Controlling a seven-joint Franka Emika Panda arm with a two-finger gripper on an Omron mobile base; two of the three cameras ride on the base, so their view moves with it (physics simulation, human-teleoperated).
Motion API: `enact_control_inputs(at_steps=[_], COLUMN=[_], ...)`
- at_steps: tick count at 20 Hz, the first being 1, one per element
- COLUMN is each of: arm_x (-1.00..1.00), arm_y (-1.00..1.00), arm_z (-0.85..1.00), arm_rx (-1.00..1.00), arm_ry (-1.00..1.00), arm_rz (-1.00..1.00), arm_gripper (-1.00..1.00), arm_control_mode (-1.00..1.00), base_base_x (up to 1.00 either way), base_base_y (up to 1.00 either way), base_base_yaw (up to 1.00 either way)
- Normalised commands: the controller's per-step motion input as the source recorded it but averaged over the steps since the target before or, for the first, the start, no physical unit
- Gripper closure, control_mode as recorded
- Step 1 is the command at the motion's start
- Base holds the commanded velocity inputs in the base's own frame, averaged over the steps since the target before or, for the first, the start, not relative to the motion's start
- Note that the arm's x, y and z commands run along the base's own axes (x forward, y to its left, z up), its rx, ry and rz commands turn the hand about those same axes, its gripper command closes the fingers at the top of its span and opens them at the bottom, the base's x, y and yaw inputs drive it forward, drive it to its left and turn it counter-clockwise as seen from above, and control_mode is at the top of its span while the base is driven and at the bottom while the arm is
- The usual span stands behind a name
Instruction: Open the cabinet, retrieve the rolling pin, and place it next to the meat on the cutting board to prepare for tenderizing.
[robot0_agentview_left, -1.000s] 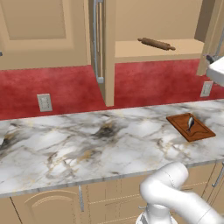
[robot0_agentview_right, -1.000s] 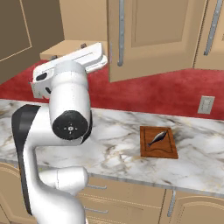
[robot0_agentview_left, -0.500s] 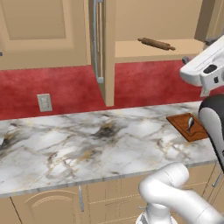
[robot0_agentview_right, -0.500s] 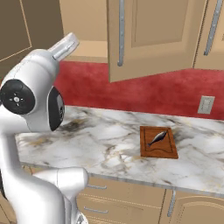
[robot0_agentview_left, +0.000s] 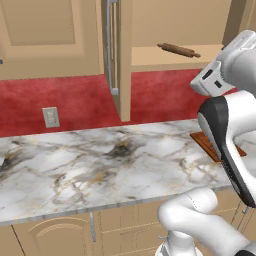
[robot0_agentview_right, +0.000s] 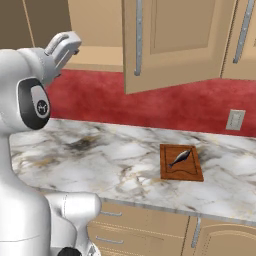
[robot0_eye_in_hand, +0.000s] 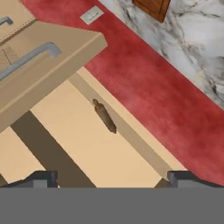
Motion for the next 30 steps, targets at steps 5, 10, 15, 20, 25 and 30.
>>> enact_control_inputs(at_steps=[5,10,15,20,25,30], arm_x=[0.17,0.18,0.35,0.43,0.43,0.31], arm_y=[-0.18,-0.42,-0.32,-0.22,-0.10,-0.05], arm_z=[-0.24,-0.19,-0.13,-0.08,-0.02,0.00], arm_rx=[-0.11,-0.06,-0.05,-0.05,-0.06,-0.07], arm_ry=[0.09,0.00,0.00,0.03,0.08,0.08], arm_rz=[-0.08,0.00,0.00,0.00,-0.04,-0.09], arm_gripper=[-1.00,-1.00,-1.00,-1.00,-1.00,-1.00], arm_control_mode=[-1.00,-1.00,-1.00,-1.00,-1.00,-1.00], base_base_x=[0.00,0.00,0.00,0.00,0.00,0.00], base_base_y=[0.00,0.00,0.00,0.00,0.00,0.00], base_base_yaw=[0.00,0.00,0.00,0.00,0.00,0.00])
